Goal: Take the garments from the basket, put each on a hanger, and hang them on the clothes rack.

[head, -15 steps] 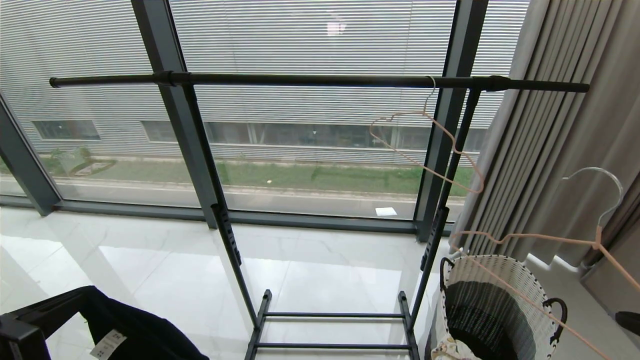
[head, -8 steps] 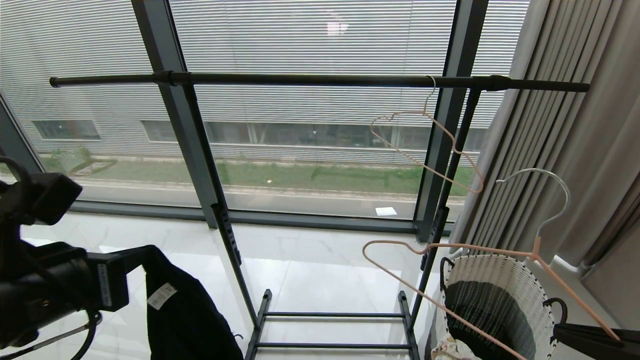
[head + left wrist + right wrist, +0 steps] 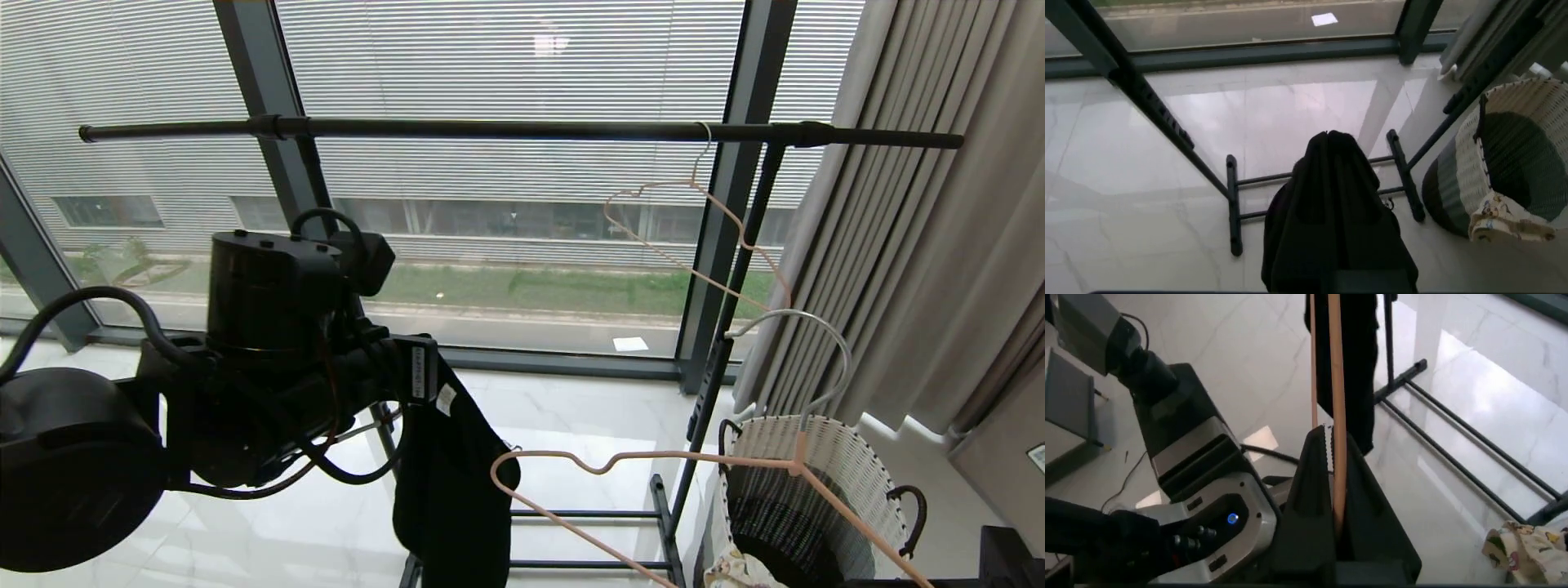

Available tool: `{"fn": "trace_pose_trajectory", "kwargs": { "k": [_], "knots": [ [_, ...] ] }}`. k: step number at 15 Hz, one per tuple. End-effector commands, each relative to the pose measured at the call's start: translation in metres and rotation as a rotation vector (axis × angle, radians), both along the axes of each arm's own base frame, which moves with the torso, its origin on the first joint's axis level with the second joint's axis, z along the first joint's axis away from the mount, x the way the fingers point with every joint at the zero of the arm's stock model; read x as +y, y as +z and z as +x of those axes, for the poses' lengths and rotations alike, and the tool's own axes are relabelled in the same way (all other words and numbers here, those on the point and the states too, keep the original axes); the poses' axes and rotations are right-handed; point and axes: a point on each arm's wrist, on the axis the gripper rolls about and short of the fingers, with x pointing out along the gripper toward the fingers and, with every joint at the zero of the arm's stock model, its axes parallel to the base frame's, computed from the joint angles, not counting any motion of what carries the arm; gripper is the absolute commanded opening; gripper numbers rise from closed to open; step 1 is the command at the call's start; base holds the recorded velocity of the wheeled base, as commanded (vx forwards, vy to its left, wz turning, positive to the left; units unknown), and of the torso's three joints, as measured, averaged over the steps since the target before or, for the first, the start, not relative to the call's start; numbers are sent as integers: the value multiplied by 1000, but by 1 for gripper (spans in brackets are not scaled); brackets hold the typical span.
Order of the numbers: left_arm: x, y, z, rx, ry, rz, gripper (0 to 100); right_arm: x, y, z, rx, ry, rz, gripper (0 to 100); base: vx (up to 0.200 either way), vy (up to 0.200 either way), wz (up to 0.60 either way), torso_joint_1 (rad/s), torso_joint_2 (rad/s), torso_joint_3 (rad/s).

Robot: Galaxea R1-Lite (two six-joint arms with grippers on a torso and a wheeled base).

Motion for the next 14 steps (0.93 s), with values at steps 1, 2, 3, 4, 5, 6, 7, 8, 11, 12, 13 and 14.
{"fn": "trace_pose_trajectory", "kwargs": {
  "k": [1,2,3,4,5,6,7,8,11,12,13,14],
  "knots": [
    [-8,-7,3,24,-44,22,0,12,-3,10,9,21,-8,0,0,0,0,0,0,0],
    [-7,-6,2,21,-63,27,0,15,-3,14,3,22,-4,0,0,0,0,0,0,0],
    [-6,-4,-1,11,-116,46,0,25,-5,26,-7,20,3,0,0,0,0,0,0,0],
    [-5,-1,-4,1,-133,52,0,33,-6,35,-20,21,13,0,0,0,0,0,0,0],
    [-5,-1,-4,-1,-136,52,0,38,-8,42,-27,18,18,0,0,0,0,0,0,0],
    [-5,-1,-5,-2,-136,51,0,43,-10,48,-32,18,22,0,0,0,0,0,0,0],
    [-4,1,-6,-7,-136,48,0,46,-12,52,-34,12,22,0,0,0,0,0,0,0],
    [-4,2,-6,-10,-136,47,0,48,-11,54,-37,13,25,0,0,0,0,0,0,0],
    [2,3,-15,-11,-143,64,0,50,-10,60,-36,4,24,0,0,0,0,0,0,0],
    [4,2,-18,-8,-145,69,0,51,-9,63,-39,-2,26,0,0,0,0,0,0,0],
    [5,1,-20,-5,-146,70,0,52,-6,64,-44,-2,32,0,0,0,0,0,0,0],
    [6,1,-21,-5,-153,67,0,53,-5,65,-49,-2,36,0,0,0,0,0,0,0]
  ]
}}
